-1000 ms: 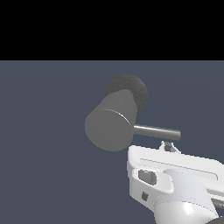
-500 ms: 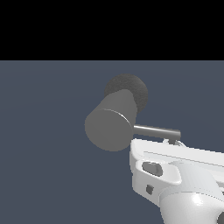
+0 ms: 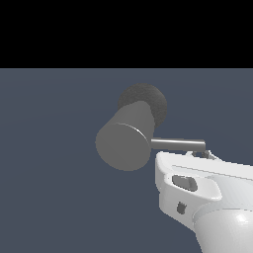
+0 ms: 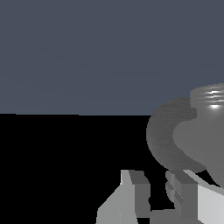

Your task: Turn on the faucet by rotating a designated handle.

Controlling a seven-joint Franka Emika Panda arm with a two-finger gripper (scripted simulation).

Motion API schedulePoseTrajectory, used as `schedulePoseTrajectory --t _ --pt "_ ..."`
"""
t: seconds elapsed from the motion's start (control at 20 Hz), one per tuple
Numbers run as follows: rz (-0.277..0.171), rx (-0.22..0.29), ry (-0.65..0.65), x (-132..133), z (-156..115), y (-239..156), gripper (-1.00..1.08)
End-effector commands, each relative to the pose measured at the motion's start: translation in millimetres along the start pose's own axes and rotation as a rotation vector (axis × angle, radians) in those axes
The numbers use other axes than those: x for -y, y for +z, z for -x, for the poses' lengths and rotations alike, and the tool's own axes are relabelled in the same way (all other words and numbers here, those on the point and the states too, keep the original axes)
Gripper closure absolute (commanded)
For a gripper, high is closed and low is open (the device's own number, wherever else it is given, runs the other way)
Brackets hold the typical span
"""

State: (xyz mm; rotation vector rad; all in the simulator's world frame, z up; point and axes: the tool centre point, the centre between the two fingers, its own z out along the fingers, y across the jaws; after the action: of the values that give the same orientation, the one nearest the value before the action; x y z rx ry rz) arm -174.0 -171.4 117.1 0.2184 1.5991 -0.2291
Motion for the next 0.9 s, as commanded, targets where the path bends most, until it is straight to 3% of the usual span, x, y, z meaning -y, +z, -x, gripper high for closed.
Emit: schedulePoseTrajectory --t 0.0,0.85 --pt "0.0 -0.005 -0.001 0.7 -3.5 0.0 1.08" --pt "0.016 0.024 0.008 -22.4 57.1 -1.9 1.08"
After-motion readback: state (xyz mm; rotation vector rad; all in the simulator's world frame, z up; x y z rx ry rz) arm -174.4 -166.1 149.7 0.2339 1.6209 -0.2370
